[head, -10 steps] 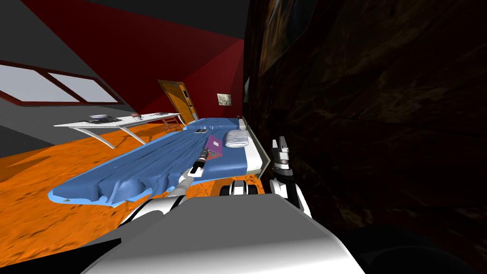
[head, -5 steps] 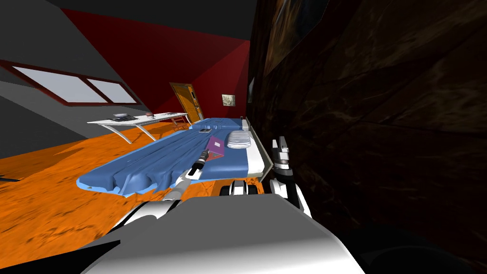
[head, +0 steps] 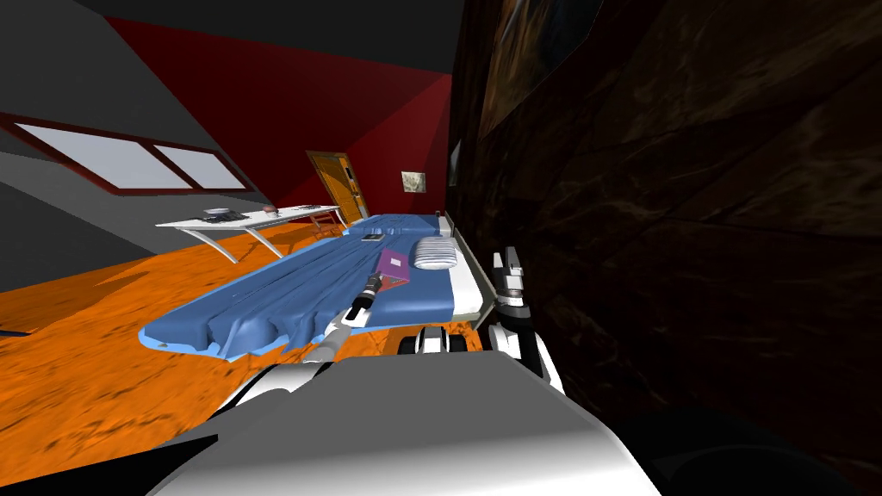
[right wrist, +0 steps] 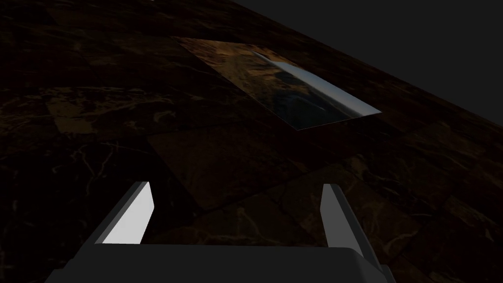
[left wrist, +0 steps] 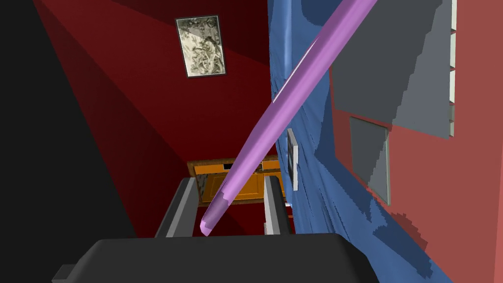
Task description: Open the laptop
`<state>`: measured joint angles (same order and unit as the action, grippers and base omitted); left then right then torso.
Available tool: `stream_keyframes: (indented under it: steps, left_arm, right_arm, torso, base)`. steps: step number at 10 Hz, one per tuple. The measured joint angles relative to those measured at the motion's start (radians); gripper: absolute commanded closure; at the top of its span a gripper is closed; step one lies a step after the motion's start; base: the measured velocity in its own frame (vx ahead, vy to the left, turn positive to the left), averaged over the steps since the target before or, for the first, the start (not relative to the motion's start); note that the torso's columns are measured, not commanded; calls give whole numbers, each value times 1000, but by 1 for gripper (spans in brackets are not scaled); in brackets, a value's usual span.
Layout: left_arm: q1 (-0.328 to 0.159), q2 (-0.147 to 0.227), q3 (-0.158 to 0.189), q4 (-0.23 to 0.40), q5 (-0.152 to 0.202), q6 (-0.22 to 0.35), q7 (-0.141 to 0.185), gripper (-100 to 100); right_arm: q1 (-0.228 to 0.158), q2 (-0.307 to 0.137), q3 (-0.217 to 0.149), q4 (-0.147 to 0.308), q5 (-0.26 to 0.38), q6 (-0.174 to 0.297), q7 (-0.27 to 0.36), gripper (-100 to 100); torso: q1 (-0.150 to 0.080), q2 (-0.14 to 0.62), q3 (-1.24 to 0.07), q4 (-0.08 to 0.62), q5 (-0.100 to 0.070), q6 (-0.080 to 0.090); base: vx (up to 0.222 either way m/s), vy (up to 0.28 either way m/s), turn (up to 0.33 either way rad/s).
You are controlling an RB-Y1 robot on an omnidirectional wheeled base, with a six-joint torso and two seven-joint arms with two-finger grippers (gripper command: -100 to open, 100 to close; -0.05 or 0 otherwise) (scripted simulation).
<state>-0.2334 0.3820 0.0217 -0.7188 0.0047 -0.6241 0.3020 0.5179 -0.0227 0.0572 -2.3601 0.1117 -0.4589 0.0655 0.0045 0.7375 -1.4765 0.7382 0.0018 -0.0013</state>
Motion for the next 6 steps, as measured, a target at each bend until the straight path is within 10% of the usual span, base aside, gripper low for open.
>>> stream_keyframes:
  steps: [5,6]
  left_arm:
    - [34,-98,3,-13,62,-22,86,100]
    - [28,-118,4,6,74,-36,100,-100]
  right_arm:
    - [0,0,0,0,0,0,0,0]
    - [0,0,0,0,0,0,0,0]
  torso:
    - [-4,-2,-1,0,-2,1]
    - [-6,-2,-1,0,-2,2]
  base:
    - [5,181,-30]
    - [-51,67,-80]
